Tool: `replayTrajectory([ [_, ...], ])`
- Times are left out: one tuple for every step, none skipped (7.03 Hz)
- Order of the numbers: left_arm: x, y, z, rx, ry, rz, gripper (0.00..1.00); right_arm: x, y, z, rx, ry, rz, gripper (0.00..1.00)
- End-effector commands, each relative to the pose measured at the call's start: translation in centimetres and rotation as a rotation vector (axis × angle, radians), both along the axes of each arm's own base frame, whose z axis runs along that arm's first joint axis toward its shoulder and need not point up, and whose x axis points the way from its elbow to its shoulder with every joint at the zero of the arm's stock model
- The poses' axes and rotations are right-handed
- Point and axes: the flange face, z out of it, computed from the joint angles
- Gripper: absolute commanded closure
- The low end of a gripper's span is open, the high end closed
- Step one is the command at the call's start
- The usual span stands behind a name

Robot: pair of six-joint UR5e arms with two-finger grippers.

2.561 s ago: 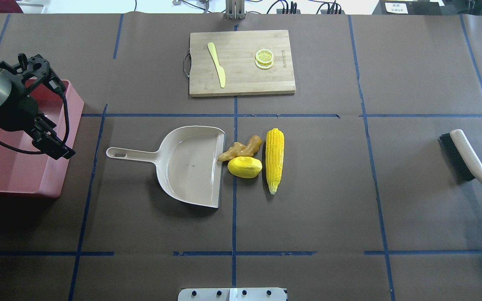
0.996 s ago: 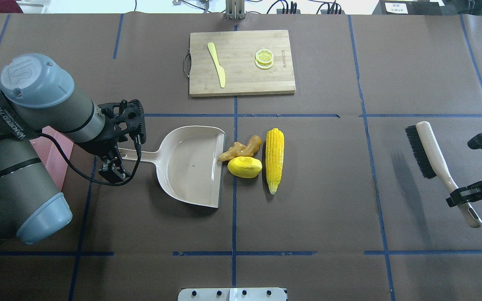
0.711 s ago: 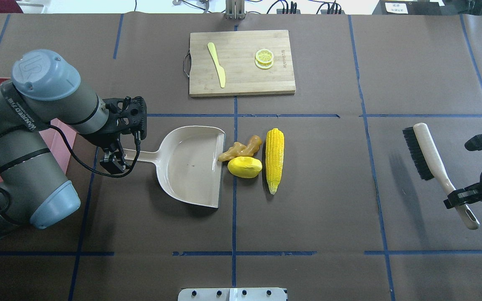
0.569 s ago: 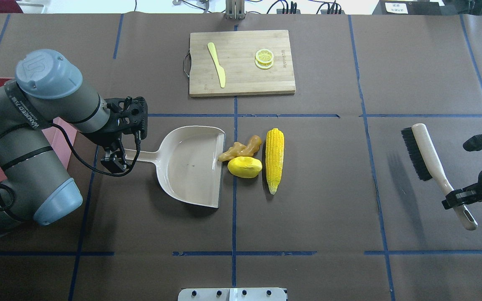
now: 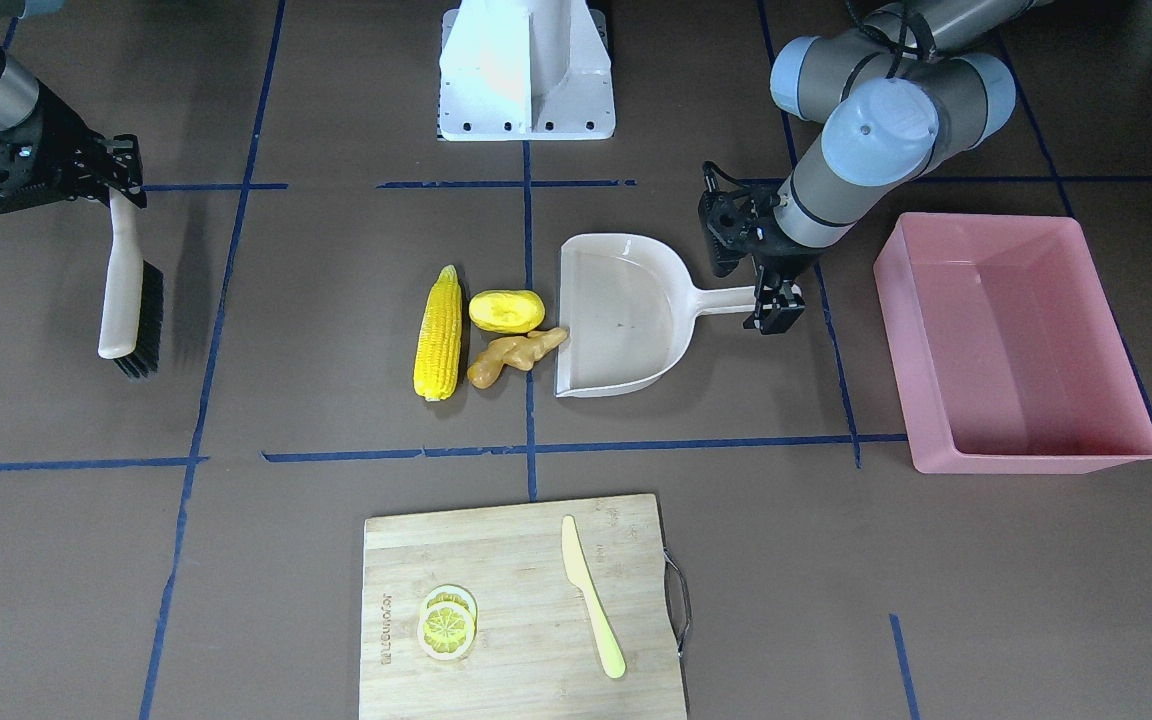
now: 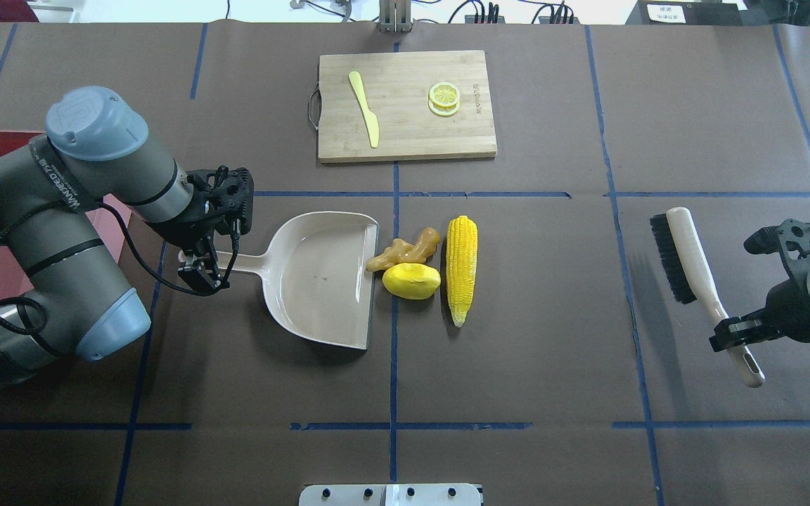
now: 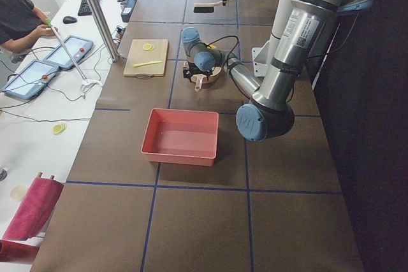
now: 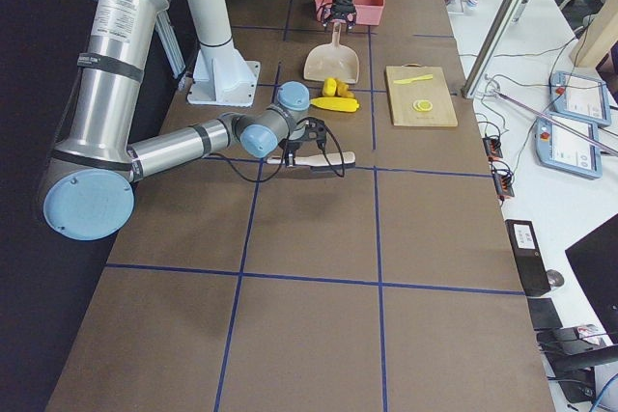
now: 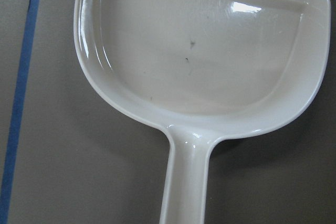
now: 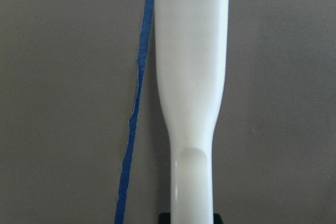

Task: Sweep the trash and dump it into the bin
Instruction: 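Grasp the dustpan handle with the left gripper while the right carries the brush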

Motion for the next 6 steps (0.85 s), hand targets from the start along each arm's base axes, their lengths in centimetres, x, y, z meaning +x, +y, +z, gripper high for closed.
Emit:
replayTrajectory([
  [0.9,-0.5,0.5,0.007,0.022,0.012,0.01,-2.3,0.4,-1.7,-0.007,-0.009,0.014,0.96],
  [1.1,-0.4,0.5,0.009,0.022,0.016,0.01,-3.1,1.0,-2.3,-0.014,-0.008,0.018,0.96],
  [1.5,-0.6,1.2,0.001,0.013,0.021,0.01,-4.1,1.2,-3.9,-0.032,-0.031,0.035,0.96],
  [1.9,-0.9,0.7,0.003,0.016,0.020,0.01,-5.9,1.8,-4.9,-0.054,-0.038,0.040,0.96],
  [1.9,-0.9,0.8,0.002,0.015,0.020,0.01,-7.5,2.2,-6.0,-0.059,-0.044,0.055,0.96],
  [2.0,-0.9,0.9,0.001,0.014,0.021,0.01,-9.3,1.5,-8.0,-0.108,-0.034,0.080,0.97],
])
